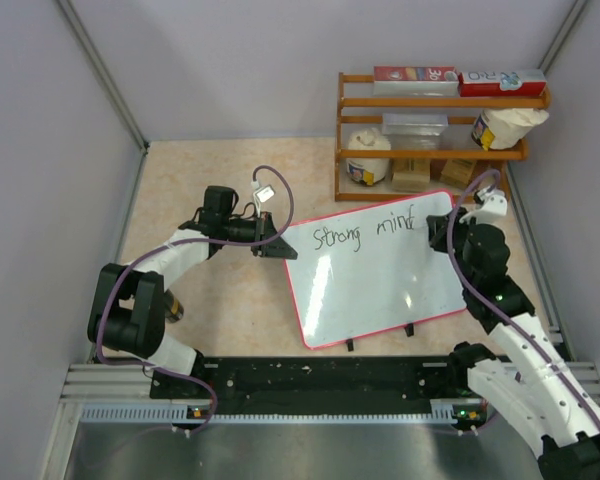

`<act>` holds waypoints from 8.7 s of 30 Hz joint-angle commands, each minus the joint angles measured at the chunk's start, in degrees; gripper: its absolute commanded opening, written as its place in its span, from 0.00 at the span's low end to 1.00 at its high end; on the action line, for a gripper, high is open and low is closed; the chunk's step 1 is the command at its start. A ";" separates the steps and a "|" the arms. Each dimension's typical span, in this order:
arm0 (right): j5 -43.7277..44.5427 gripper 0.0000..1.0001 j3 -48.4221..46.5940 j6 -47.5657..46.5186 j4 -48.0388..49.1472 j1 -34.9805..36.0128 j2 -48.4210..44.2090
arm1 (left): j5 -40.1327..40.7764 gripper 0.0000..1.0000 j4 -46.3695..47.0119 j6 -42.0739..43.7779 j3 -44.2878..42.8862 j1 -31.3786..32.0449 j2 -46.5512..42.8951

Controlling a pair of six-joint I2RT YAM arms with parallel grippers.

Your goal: Write a sentence on the whiteboard

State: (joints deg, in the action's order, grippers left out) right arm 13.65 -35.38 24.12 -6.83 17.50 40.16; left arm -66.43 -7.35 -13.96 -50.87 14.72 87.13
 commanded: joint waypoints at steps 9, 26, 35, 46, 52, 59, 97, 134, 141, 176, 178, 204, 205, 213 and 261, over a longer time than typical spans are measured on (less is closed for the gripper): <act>-3.45 0.00 -10.15 -1.79 -2.05 -0.45 -8.26 | 10.88 0.07 -1.96 7.63 1.83 2.86 0.23; -7.76 0.00 -8.66 -1.09 -5.03 -0.45 -10.72 | 28.51 0.87 1.56 2.62 6.22 2.77 -17.86; -10.75 0.00 -8.92 -1.97 -9.51 -0.45 -13.79 | 49.46 0.95 -4.24 -4.84 11.05 2.33 -40.53; -18.48 0.00 -3.48 -0.83 -14.87 -0.45 -18.19 | 50.35 0.99 -8.82 -17.85 19.23 2.33 -59.97; -19.10 0.00 -1.71 -1.97 -15.23 -0.44 -19.25 | 46.84 0.99 -2.24 -23.04 25.99 2.33 -62.70; -20.41 0.00 -1.36 -0.83 -12.95 -0.45 -15.91 | 42.44 0.99 0.59 -19.11 24.42 2.33 -56.38; -15.58 0.00 3.03 -2.94 9.19 20.47 -2.90 | 18.63 0.82 29.32 -14.61 21.96 3.21 -21.23; -10.05 0.00 5.23 -4.43 15.27 29.53 2.03 | 17.48 0.00 27.83 -7.58 19.32 6.64 -12.95; -9.17 0.00 5.49 -4.52 15.79 30.58 2.81 | 18.36 0.00 26.78 -6.70 19.32 6.64 -13.22; -6.71 0.00 4.97 -5.13 19.22 33.21 9.32 | 18.89 0.00 27.22 -6.35 19.41 6.64 -12.43; -6.71 0.00 4.88 -5.13 19.13 33.30 9.67 | 18.97 0.00 27.22 -6.26 19.41 6.64 -12.34; -4.86 0.00 8.66 -3.55 15.53 33.57 6.15 | 19.06 0.00 27.75 -6.26 19.58 6.55 -11.55; -5.12 0.00 8.66 -3.29 15.88 33.57 6.33 | 19.06 0.00 27.75 -6.26 19.67 6.64 -11.55; -6.97 0.00 8.48 -1.53 20.18 33.57 8.35 | 19.06 0.00 27.83 -6.17 19.67 6.55 -11.20; 3.22 0.00 8.39 -1.44 18.97 33.57 4.66 | 18.27 0.00 27.92 -6.08 19.76 6.64 -10.32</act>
State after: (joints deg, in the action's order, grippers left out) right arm 12.93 -25.96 22.79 12.60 50.59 45.28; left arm -54.59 21.47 -29.85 -31.64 21.04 75.31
